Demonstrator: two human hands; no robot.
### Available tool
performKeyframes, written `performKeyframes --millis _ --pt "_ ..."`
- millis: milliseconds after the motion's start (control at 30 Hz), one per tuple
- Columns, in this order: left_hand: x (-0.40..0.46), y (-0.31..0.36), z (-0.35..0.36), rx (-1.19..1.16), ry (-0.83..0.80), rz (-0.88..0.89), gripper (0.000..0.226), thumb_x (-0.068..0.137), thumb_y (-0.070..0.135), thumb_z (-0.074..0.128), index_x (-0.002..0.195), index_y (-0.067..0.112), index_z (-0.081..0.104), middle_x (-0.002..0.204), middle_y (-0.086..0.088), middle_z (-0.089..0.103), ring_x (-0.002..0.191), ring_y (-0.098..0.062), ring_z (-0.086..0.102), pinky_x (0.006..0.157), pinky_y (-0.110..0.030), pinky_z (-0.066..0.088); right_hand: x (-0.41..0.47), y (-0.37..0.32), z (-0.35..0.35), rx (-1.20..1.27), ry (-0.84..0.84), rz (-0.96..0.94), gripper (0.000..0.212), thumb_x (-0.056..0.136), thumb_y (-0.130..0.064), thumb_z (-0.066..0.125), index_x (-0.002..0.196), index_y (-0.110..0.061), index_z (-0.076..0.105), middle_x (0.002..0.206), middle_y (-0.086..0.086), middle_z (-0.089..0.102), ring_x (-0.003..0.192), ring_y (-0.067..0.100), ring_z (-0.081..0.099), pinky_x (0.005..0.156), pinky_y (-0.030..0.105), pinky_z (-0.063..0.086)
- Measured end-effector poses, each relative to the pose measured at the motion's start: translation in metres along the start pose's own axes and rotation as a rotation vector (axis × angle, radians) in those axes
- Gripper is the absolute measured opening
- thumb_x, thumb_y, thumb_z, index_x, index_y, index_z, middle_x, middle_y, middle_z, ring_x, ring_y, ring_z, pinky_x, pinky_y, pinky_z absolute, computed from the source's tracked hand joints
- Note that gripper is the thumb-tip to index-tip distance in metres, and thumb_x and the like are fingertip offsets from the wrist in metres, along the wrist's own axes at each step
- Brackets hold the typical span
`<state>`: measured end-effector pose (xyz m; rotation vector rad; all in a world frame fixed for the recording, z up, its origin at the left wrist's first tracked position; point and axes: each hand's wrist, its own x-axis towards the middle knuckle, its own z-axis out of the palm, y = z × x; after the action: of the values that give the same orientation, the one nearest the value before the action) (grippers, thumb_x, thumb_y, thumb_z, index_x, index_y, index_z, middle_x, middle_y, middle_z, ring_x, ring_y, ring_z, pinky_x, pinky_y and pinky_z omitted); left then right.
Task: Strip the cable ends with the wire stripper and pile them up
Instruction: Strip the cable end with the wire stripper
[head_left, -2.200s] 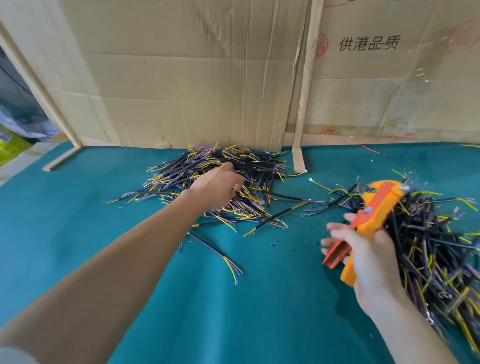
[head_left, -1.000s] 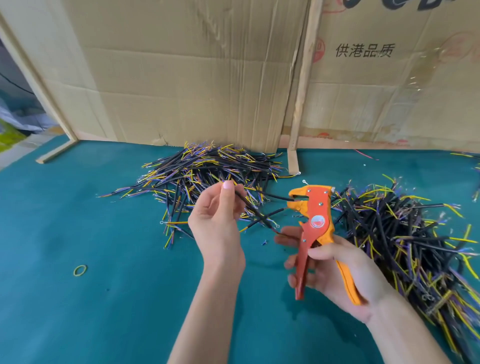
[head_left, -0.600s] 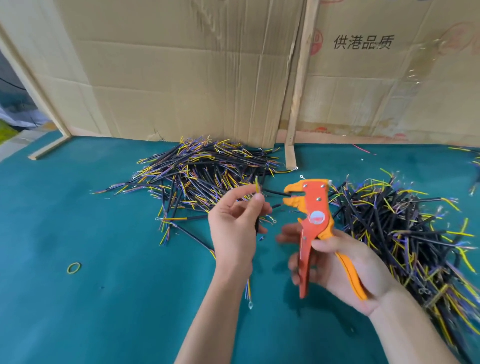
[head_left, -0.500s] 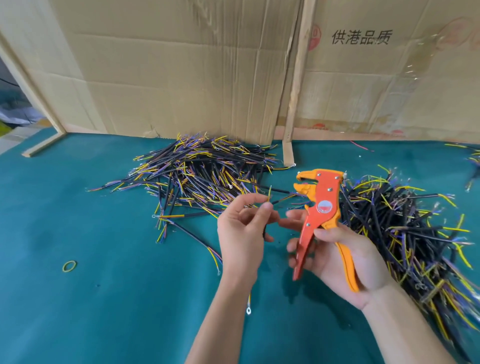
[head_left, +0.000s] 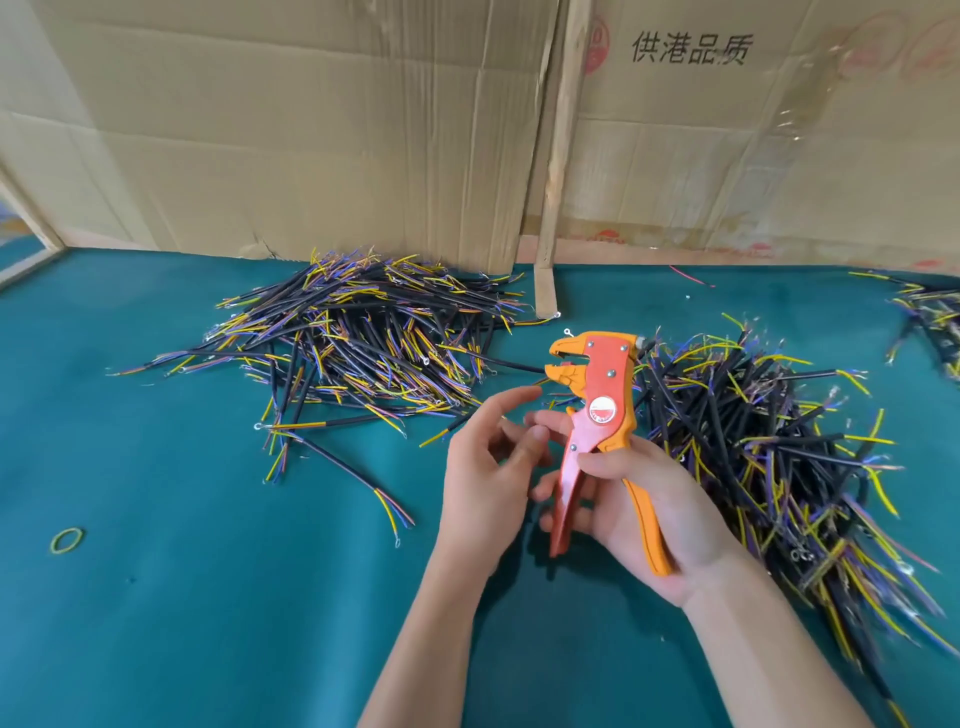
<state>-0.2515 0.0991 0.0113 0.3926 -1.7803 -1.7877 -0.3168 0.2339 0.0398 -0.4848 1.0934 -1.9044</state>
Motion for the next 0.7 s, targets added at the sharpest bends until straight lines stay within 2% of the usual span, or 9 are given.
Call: performKeyframes --millis 100,267,400,500,567,700 --pt "0.0028 -0.0030 -0.0002 0.008 -0.028 0.005 0.029 0.100 0.006 0.059 0.113 0.030 0.070 0.072 -0.010 0.061 0.046 -0.010 0.047 0.055 -0.032 0.046 0.0006 0.0022 -0.0013 0.000 -0.005 0.000 0.056 0.076 -0.017 0.070 0.131 -0.007 0.067 0.121 0.016 0.071 0.084 0.030 0.067 0.072 0.043 0.057" --pt "0.0054 -0.0067 -0.0014 0.031 0.010 0.006 0.021 0.101 0.012 0.060 0.106 0.028 0.071 0.074 -0.010 0.068 0.046 -0.011 0.051 0.056 -0.037 0.047 0.0033 0.0074 -0.0043 0.009 0.015 0.002 0.060 0.074 -0.016 0.071 0.134 -0.009 0.066 0.127 0.019 0.067 0.084 0.032 0.066 0.072 0.045 0.056" --pt "0.0066 -0.0062 -0.0022 0.021 0.072 -0.014 0.020 0.100 0.007 0.060 0.107 0.022 0.071 0.071 -0.007 0.068 0.055 -0.012 0.059 0.053 -0.026 0.049 0.0041 0.0087 -0.0047 0.013 0.020 0.007 0.061 0.074 -0.017 0.071 0.134 -0.009 0.066 0.125 0.022 0.066 0.085 0.032 0.067 0.072 0.046 0.056" --pt "0.0059 -0.0041 -0.0032 -0.022 0.044 -0.056 0.024 0.101 0.007 0.059 0.112 0.024 0.070 0.064 0.001 0.062 0.048 -0.013 0.051 0.046 -0.024 0.046 0.0039 0.0083 -0.0052 -0.004 0.032 0.015 0.061 0.074 -0.017 0.072 0.134 -0.009 0.066 0.114 0.024 0.065 0.085 0.032 0.066 0.072 0.046 0.056" --pt "0.0054 -0.0027 -0.0040 -0.039 0.016 -0.065 0.030 0.102 0.006 0.056 0.116 0.028 0.070 0.066 0.000 0.060 0.048 -0.015 0.050 0.046 -0.026 0.045 0.0044 0.0084 -0.0048 -0.001 0.036 0.021 0.061 0.074 -0.017 0.073 0.134 -0.008 0.066 0.109 0.026 0.063 0.085 0.032 0.065 0.072 0.046 0.056" --pt "0.0062 -0.0015 -0.0028 0.011 -0.019 -0.073 0.041 0.105 0.005 0.048 0.114 0.037 0.073 0.067 0.004 0.056 0.050 -0.013 0.047 0.047 -0.026 0.044 0.0048 0.0087 -0.0022 0.002 0.040 0.018 0.061 0.073 -0.016 0.073 0.133 -0.007 0.067 0.109 0.029 0.060 0.083 0.033 0.064 0.071 0.046 0.055"
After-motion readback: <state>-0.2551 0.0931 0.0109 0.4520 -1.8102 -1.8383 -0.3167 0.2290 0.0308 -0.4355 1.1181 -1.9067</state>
